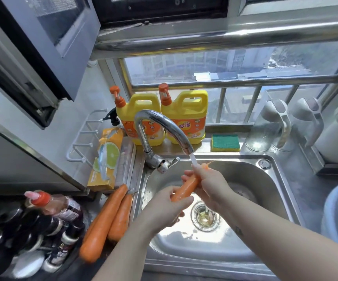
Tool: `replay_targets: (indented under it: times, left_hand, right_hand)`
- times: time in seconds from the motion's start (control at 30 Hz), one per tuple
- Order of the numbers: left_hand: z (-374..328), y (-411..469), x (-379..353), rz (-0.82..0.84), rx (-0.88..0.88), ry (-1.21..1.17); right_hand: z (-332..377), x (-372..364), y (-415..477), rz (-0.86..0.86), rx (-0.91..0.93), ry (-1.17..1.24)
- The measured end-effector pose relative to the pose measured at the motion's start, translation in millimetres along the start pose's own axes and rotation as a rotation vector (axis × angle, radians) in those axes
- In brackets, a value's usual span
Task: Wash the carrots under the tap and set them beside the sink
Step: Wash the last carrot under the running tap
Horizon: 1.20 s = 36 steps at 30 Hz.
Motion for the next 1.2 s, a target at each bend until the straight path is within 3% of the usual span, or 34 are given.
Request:
replay_targets:
  times: [0.17, 0.33, 0.43, 0.53, 0.73, 0.8, 0.93, 1.1, 1.2]
  left_hand:
    - [2, 4, 1, -0.028, -0.042, -0.018]
    - [-2, 0, 2, 0.075, 0.014, 0.053]
    - [-4, -3, 3, 0.078, 0.002, 0.019]
    - [-8, -5, 1, 0.068, -0.01, 0.029]
    - [-10, -7, -6, 0.084, -0.001, -0.024]
    - [-7, -7, -1, 0.08, 0.004, -0.08]
    - [-2, -4, 3, 0.058, -0.021, -0.333]
    - [-6, -3, 1, 0.074, -0.042, -0.389]
    - [-11, -3, -3, 0.087, -0.057, -0.328]
  right_hand:
    - [7, -9, -2, 0.133, 0.021, -0.302]
    - [10, 10, 4, -0.083, 0.03, -0.462]
    - [11, 8, 1, -0.057, 0.055, -0.485]
    - [5, -3, 3, -0.001, 0.066, -0.433]
    - [5, -8, 9, -0.184, 0.027, -0.069]
    - [6, -6, 11, -0.14, -0.021, 0.039]
    - [10, -16, 4, 0.115, -0.06, 0.141]
    - [12, -16, -5, 0.285, -0.078, -0.077]
    - [18, -10, -3, 0.248, -0.066, -0.154]
Point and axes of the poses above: each hand's wrist, its own y-axis towards the middle knuckle, its own x-axis out of the back of the hand, z = x × y, the point moved 5 cm from there along y, towards the middle knuckle, and after that the axes turned 15 degrees about z, right-handed, at the moved point
